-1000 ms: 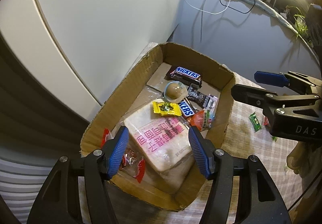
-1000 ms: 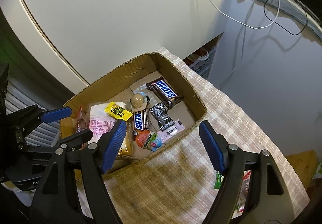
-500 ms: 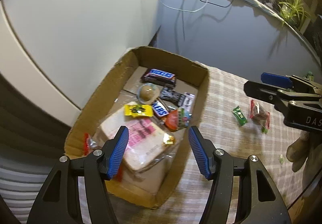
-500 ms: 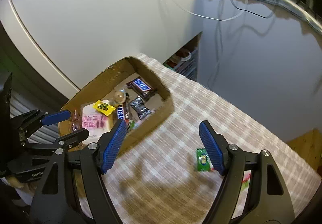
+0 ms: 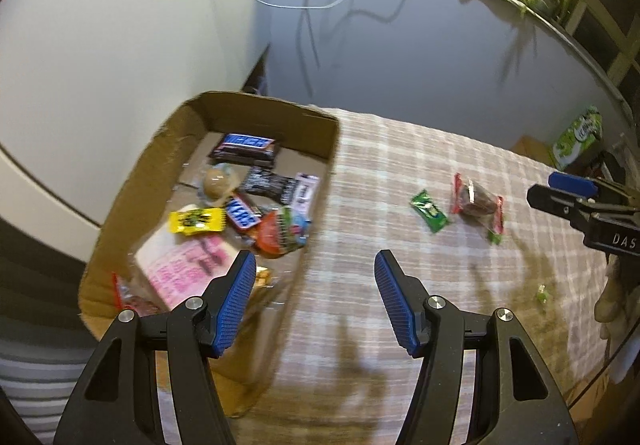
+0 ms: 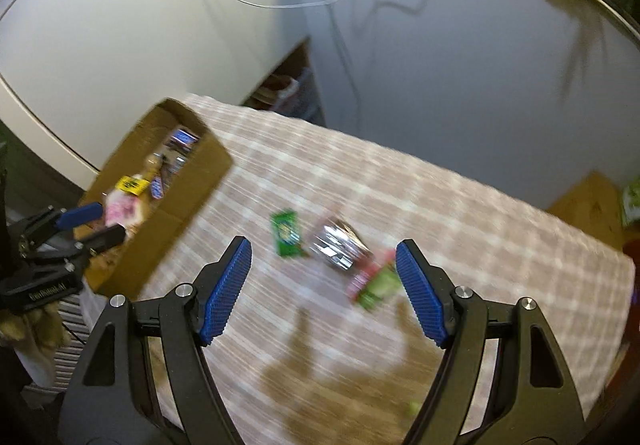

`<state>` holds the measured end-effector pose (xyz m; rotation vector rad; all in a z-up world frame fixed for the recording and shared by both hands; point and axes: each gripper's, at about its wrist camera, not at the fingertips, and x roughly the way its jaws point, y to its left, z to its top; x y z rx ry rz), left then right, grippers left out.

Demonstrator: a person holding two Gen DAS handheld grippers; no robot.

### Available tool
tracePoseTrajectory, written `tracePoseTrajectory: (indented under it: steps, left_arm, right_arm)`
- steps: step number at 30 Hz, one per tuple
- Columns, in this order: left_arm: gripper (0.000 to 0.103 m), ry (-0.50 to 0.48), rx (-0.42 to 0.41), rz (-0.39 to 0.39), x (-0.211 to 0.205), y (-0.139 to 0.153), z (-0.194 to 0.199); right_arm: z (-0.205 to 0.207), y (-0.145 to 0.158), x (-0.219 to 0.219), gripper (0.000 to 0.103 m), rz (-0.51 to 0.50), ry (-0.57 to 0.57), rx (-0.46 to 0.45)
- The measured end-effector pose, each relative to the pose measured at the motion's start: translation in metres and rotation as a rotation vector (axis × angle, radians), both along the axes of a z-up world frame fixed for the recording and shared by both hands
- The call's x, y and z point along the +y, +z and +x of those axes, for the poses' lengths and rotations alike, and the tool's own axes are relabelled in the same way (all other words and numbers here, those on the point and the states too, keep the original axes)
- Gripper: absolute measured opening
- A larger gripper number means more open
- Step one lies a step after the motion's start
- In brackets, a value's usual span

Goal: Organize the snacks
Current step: 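Move both tools back over the remaining candies on the tablecloth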

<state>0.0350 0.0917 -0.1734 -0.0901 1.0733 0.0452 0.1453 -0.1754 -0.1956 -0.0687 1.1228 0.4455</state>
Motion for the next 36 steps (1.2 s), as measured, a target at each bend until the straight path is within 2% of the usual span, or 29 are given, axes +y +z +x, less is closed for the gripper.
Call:
tracePoseTrajectory:
  steps: [7,10,12,17,23,26,29,32,36]
  left_arm:
    - [0.06,-0.073,0.033,-0.058,-0.034,-0.012,0.015]
    - [0.047,-0.088,0.064,-0.099,-0.047,-0.02,0.023]
    - [0.041,-0.098,0.083,-0.11,-0.056,-0.027,0.028]
    - [0.04,-0.104,0.121,-0.147,-0.066,-0.038,0.043]
    - [0.033,-0.084,0.147,-0.175,-0.074,-0.05,0.062]
    - [0.032,-0.077,0.159,-0.188,-0.079,-0.055,0.071]
    - [0.032,-0.08,0.171,-0.192,-0.084,-0.061,0.079]
    - [0.032,-0.083,0.18,-0.182,-0.089,-0.066,0.087]
    - [0.03,-0.076,0.182,-0.18,-0.091,-0.07,0.094]
  right_arm:
    - [-0.007,-0.013,-0.033,0.077,-0.035,-0.022,0.024]
    - [-0.006,-0.017,-0.035,0.076,-0.037,0.015,0.032]
    - [-0.005,-0.02,-0.031,0.069,-0.044,0.055,0.039]
    - [-0.001,-0.031,-0.018,0.064,-0.068,0.131,0.05]
    - [0.012,-0.044,0.0,0.057,-0.097,0.222,0.051]
    - [0.02,-0.054,0.009,0.056,-0.106,0.269,0.074]
    - [0.025,-0.062,0.015,0.055,-0.122,0.291,0.077]
    - [0.03,-0.068,0.018,0.05,-0.127,0.31,0.086]
    - [0.036,-0.073,0.02,0.049,-0.127,0.322,0.092]
